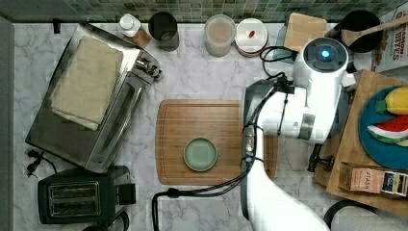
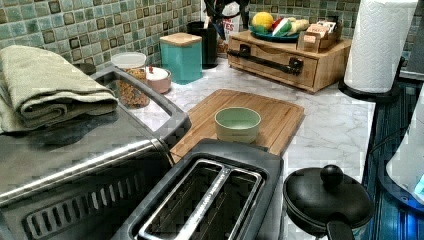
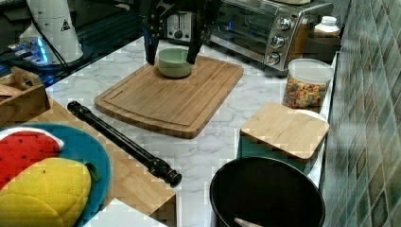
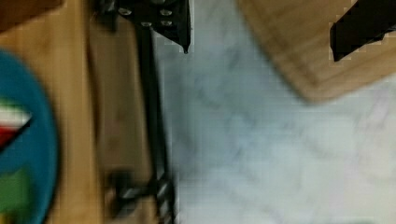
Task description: Open the drawer.
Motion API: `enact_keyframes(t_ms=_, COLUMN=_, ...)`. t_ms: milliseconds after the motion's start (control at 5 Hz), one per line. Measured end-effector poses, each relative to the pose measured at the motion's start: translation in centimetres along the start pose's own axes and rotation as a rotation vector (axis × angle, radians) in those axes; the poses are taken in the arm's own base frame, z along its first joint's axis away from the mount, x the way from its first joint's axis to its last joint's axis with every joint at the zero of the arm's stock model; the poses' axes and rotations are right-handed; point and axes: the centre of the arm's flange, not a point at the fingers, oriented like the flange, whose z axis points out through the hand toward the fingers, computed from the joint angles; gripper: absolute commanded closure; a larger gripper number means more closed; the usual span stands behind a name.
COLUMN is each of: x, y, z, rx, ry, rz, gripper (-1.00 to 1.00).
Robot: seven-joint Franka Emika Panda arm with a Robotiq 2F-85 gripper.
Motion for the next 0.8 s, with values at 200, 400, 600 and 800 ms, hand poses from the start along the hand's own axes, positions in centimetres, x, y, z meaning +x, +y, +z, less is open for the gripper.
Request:
enact_keyframes(t_ms=200, x=1.7, y=3.5, z=-0.3, rx=0.016, ry=0.119, rz=-0.001, gripper=-1.0)
enact_keyframes(t_ms=400, x=2.1, y=6.4, z=0.2, rx=0.02, ry=0.14, rz=-0.052, gripper=-1.0)
enact_keyframes(t_ms=600, x=2.1, y=8.3, z=0.7, rx=0.016, ry=0.125, rz=-0.046, gripper=-1.0)
enact_keyframes(t_ms=800, x=2.1, y=8.8, z=0.9, rx=0.014, ry=0.126, rz=-0.038, gripper=-1.0)
